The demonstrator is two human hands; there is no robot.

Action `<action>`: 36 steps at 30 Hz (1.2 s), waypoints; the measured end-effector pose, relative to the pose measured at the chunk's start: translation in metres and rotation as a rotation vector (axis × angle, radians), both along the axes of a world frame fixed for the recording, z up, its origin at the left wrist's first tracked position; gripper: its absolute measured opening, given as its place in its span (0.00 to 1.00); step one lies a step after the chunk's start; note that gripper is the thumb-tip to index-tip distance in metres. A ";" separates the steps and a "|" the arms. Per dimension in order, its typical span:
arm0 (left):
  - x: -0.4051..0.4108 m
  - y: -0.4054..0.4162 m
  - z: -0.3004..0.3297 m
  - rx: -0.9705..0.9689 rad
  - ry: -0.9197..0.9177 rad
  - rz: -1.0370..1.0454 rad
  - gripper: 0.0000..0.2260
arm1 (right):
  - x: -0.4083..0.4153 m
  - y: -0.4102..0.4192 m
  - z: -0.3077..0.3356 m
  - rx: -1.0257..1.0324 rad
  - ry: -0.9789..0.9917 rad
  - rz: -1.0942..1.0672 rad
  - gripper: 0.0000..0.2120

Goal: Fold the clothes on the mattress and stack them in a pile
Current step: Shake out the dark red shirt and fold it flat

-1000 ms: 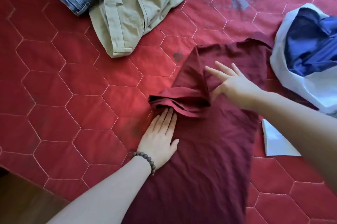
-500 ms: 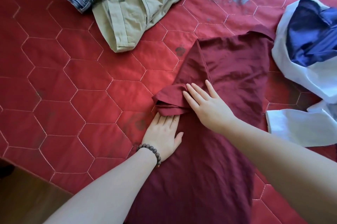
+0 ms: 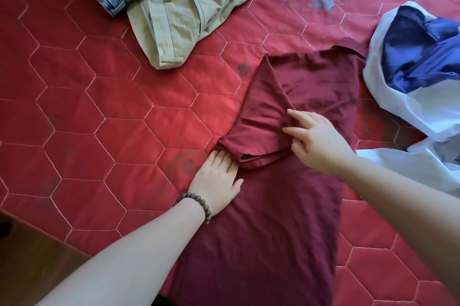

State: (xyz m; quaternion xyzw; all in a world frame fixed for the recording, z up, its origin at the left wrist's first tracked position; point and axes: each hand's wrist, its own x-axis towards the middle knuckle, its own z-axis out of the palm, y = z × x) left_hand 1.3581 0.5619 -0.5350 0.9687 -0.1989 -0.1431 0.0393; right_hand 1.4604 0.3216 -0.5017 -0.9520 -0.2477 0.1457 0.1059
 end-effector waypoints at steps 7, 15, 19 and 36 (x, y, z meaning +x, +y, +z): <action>0.006 0.010 0.011 -0.274 -0.270 0.247 0.24 | 0.048 0.045 -0.009 0.178 0.188 -0.590 0.25; 0.049 0.009 0.000 -0.235 -0.074 0.176 0.37 | 0.130 0.093 -0.022 0.214 0.304 -0.732 0.27; 0.048 0.012 -0.008 -0.271 -0.105 0.150 0.39 | 0.152 0.095 -0.021 0.297 0.354 -0.770 0.18; 0.048 0.022 -0.010 -0.101 -0.144 -0.106 0.34 | 0.139 0.082 -0.017 0.284 0.333 -0.661 0.15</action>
